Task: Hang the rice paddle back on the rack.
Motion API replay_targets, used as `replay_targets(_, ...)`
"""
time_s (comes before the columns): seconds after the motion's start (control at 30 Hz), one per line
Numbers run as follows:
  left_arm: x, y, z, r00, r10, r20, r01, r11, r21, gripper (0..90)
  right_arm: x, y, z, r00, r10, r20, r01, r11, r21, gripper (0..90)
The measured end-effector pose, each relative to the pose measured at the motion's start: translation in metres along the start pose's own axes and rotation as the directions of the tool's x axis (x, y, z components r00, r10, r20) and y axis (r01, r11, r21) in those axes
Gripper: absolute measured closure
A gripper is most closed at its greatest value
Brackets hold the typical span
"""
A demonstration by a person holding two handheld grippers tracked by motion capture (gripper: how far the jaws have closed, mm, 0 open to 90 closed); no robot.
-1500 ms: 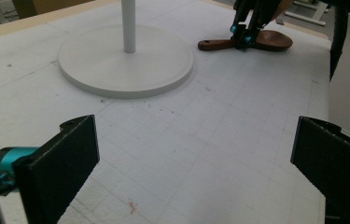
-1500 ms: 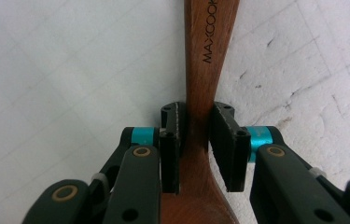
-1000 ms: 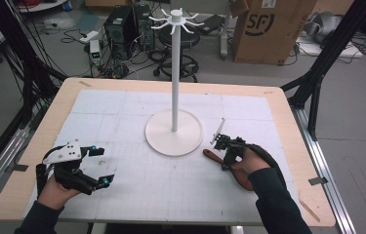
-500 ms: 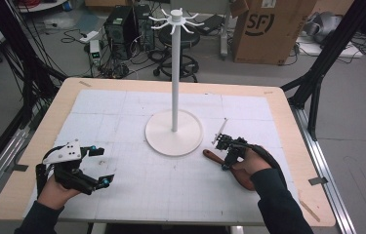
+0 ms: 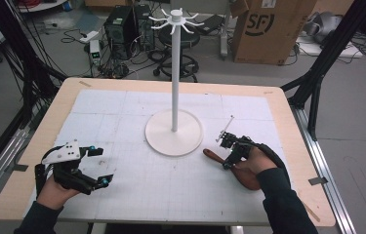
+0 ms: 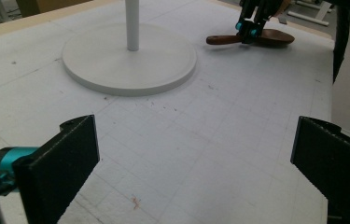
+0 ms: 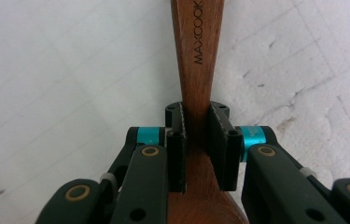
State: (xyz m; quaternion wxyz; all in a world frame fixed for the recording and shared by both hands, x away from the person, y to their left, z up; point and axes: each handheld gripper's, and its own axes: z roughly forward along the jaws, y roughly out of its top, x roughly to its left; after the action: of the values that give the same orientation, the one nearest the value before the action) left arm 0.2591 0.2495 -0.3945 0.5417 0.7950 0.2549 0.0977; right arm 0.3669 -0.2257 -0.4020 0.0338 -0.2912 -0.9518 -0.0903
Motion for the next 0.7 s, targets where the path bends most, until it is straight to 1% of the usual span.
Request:
replay_targets(0.03,0.0,0.0,0.0,1.0,0.003,0.0,-0.003,1.0,0.003,1.6,0.0,-0.001,-0.002,0.9999,0.006,-0.012,-0.006,1.0,-0.005,78.1)
replay_targets(0.07,0.0,0.0,0.0,1.0,0.003,0.0,-0.003,1.0,0.001,1.6,0.0,-0.002,-0.003,0.9999,-0.004,-0.012,0.004,1.0,-0.018,78.1)
replay_targets(0.1,0.0,0.0,0.0,1.0,0.003,-0.001,-0.003,1.0,0.0,1.6,0.001,-0.003,-0.004,0.9999,0.008,-0.014,-0.008,1.0,-0.021,78.1)
replay_targets(0.13,0.0,0.0,0.0,1.0,0.003,-0.001,-0.003,1.0,0.0,1.6,0.0,-0.005,-0.006,0.9999,-0.001,-0.017,0.0,1.0,-0.03,78.1)
replay_targets(0.17,0.0,0.0,0.0,1.0,0.003,-0.001,-0.003,1.0,0.0,1.6,0.0,-0.006,-0.007,0.9998,0.005,-0.022,-0.006,0.999,-0.043,78.1)
replay_targets(0.27,0.0,0.0,0.0,1.0,0.004,-0.001,-0.004,1.0,0.001,1.6,0.0,-0.011,-0.013,0.9999,-0.006,-0.014,0.005,0.997,-0.071,78.1)
replay_targets(0.3,0.0,0.0,0.0,1.0,0.004,-0.001,-0.004,1.0,0.004,1.6,0.0,-0.012,-0.015,0.9999,-0.002,-0.016,0.001,0.997,-0.083,78.1)
replay_targets(0.33,0.0,0.0,0.0,1.0,0.002,0.001,-0.002,1.0,0.003,1.6,0.0,-0.014,-0.017,0.9995,-0.006,-0.031,0.003,0.996,-0.091,78.1)
replay_targets(0.4,0.0,0.0,0.0,1.0,0.002,-0.001,-0.002,1.0,0.004,1.6,0.0,-0.017,-0.022,0.999,-0.003,-0.045,-0.002,0.994,-0.11,78.1)
replay_targets(0.53,0.0,0.0,0.0,1.0,0.003,-0.003,-0.003,1.0,0.003,1.6,0.0,-0.023,-0.031,0.9987,-0.007,-0.051,0.0,0.991,-0.137,78.1)
replay_targets(0.57,0.0,0.0,0.0,1.0,0.003,-0.004,-0.003,1.0,0.003,1.6,0.0,-0.025,-0.033,0.9981,-0.004,-0.062,-0.005,0.989,-0.146,78.2)
replay_targets(0.6,0.0,0.0,0.0,1.0,0.002,-0.004,-0.002,1.0,0.003,1.6,0.001,-0.027,-0.034,0.9981,-0.008,-0.061,-0.002,0.988,-0.154,78.2)
replay_targets(0.7,0.0,0.0,0.001,1.0,0.0,-0.003,0.0,1.0,0.005,1.6,0.001,-0.029,-0.038,0.9967,-0.014,-0.08,0.0,0.984,-0.177,78.2)
